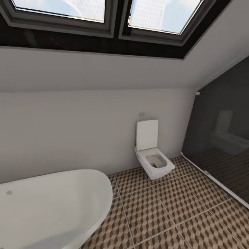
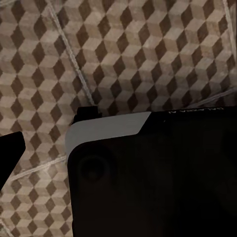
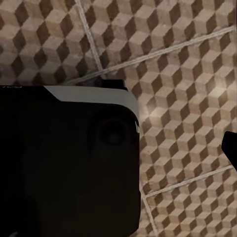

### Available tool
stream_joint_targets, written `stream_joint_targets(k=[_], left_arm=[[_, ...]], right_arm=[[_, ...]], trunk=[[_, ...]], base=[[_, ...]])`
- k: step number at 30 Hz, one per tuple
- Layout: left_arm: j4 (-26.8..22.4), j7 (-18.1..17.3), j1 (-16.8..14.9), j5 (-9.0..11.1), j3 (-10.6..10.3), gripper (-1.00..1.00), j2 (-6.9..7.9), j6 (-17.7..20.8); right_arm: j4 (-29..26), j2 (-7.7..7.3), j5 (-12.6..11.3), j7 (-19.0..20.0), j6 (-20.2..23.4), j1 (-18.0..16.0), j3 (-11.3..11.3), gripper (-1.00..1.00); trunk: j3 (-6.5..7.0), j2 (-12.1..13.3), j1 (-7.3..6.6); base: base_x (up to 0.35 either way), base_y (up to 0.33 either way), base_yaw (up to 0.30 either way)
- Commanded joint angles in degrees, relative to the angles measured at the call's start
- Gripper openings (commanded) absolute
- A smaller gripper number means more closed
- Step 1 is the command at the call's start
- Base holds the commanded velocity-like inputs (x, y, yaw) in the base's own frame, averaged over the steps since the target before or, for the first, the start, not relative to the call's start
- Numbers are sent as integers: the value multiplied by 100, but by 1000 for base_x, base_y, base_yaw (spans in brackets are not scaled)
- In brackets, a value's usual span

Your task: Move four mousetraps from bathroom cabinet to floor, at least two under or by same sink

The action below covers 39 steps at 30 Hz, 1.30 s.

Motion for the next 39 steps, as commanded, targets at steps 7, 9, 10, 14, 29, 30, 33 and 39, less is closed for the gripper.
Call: stream_joint_targets(k=[7, 9, 10, 14, 29, 30, 33, 39], left_arm=[[-4, -14, -2, 51, -43, 100, 3, 22], [-4, -14, -2, 51, -43, 100, 3, 22], [-4, -14, -2, 51, -43, 100, 3, 22], [-4, -14, -2, 51, -43, 100, 3, 22], [-4, -14, -2, 51, -43, 100, 4, 22], [-4, -14, -2, 51, -43, 100, 4, 22], [-4, -14, -2, 51, -43, 100, 2, 22], [-4, -14, -2, 51, -43, 100, 3, 22]], right_arm=[[19, -1, 51, -25, -31, -9, -37, 100], [19, -1, 51, -25, -31, -9, -37, 100], [19, -1, 51, -25, -31, -9, -37, 100], [19, -1, 51, -25, -31, -9, -37, 100], [19, -15, 51, -25, -31, -9, -37, 100], [19, -16, 51, -25, -31, -9, -37, 100], [19, -17, 51, -25, -31, -9, -37, 100], [19, -18, 51, -25, -31, -9, -37, 100]], trunk=[[18, -5, 0], [25, -5, 0], [28, -5, 0], [42, -5, 0], [95, -5, 0], [99, -5, 0], [110, -5, 0], [131, -5, 0]], base=[[0, 0, -231], [0, 0, -233], [0, 0, -233], [0, 0, -233], [0, 0, -234], [0, 0, -234], [0, 0, -235], [0, 0, -236]])
